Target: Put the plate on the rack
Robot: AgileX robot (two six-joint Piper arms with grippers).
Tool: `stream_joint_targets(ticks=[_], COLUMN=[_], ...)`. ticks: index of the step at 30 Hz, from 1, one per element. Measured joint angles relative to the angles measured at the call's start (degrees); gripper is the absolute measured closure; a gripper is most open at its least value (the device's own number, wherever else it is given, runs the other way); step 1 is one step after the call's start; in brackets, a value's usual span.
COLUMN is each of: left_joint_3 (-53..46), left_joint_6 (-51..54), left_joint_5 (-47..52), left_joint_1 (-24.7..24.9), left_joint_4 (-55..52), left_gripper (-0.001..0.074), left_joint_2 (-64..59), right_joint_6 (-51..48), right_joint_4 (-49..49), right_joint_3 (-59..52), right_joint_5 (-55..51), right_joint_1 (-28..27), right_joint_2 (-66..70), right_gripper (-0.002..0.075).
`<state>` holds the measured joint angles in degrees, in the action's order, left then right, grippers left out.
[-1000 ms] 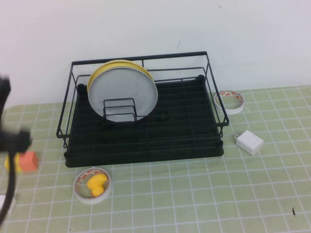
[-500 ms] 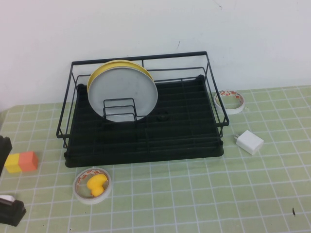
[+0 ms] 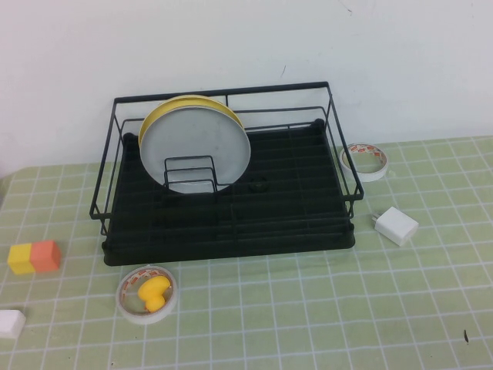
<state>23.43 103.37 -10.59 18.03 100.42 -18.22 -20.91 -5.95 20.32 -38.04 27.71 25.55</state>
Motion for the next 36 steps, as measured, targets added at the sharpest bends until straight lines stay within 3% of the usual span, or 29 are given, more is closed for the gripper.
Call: stream_joint_targets(ticks=[7,14,21,24,27,30,36], left_joint_3=[0.0,-1.9,-5.0,-7.9,-10.9,-14.0,-20.7], left_joint_6=[1.5,8.8,1.8,-18.8,-55.7,-82.3,-107.0], left_joint_5=[-2.8,-1.9,-1.2,0.6,3.1,7.0,22.0], left_joint_1=[-7.4,-7.6,-7.7,-9.0,-11.0,-13.1,-15.0], left_joint_4=[0.0,0.0,-1.8,-22.9,-57.1,-79.4,-94.2], left_gripper=[0.0736,0.0736,0.0736,0.0736,0.0736,0.0736,0.0736], left_joint_2=[10.2,13.5,13.5,13.5,14.1,14.7,18.5], right_joint_6=[0.0,0.0,0.0,0.0,0.0,0.0,0.0], right_joint_4=[0.0,0.0,0.0,0.0,0.0,0.0,0.0], right_joint_3=[0.0,0.0,0.0,0.0,0.0,0.0,0.0], right_joint_5=[0.0,0.0,-0.1,-0.1,-0.1,-0.1,-0.1], right_joint_1=[0.0,0.0,0.0,0.0,0.0,0.0,0.0], right_joint_2=[0.0,0.0,0.0,0.0,0.0,0.0,0.0], right_gripper=[0.0728,0.0728,0.0728,0.0728,0.0728,0.0728,0.0728])
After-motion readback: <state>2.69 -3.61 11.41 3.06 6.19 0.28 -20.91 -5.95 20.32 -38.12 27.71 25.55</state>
